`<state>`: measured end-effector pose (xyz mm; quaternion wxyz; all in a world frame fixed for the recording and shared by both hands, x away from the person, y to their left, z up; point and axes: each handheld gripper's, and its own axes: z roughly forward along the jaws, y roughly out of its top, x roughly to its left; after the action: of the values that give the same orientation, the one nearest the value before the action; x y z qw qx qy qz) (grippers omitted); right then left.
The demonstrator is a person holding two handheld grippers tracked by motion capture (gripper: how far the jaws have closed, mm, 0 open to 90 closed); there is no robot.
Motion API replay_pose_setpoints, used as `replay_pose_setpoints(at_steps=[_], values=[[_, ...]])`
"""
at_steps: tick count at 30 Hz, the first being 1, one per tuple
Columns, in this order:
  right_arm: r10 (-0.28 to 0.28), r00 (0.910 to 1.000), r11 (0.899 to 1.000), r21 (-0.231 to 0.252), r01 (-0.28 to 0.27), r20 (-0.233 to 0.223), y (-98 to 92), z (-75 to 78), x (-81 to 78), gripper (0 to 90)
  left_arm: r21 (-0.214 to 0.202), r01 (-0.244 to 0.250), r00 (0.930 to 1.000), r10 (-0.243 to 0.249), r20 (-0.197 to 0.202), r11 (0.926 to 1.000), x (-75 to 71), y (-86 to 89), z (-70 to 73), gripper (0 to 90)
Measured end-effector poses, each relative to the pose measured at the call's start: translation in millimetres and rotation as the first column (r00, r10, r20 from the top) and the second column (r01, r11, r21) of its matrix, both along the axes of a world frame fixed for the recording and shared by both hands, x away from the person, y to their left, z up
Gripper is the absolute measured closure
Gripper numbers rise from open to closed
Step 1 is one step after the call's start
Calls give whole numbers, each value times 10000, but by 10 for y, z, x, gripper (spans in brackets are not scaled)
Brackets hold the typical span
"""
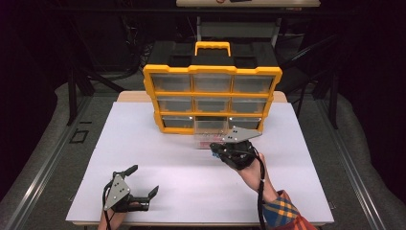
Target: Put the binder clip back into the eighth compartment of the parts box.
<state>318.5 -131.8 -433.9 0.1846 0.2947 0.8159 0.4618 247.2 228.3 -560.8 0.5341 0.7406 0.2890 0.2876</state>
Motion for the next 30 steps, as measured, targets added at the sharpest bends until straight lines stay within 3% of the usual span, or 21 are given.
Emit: replay_pose_setpoints(at_steps=[4, 16, 30], values=[[-183, 9997, 9998, 3, 183, 189, -2, 113, 83, 890, 31, 24, 10000, -24, 3, 10000, -1, 0, -1, 9], [-720, 9961, 9974, 45, 719, 510, -23, 253, 311, 891, 19, 42, 10000, -42, 1, 10000, 2, -6, -1, 9], [-1160, 9899, 9931, -64, 1169, 821, 39, 327, 549, 890, -32, 16, 10000, -16, -33, 10000, 2, -6, 2, 10]])
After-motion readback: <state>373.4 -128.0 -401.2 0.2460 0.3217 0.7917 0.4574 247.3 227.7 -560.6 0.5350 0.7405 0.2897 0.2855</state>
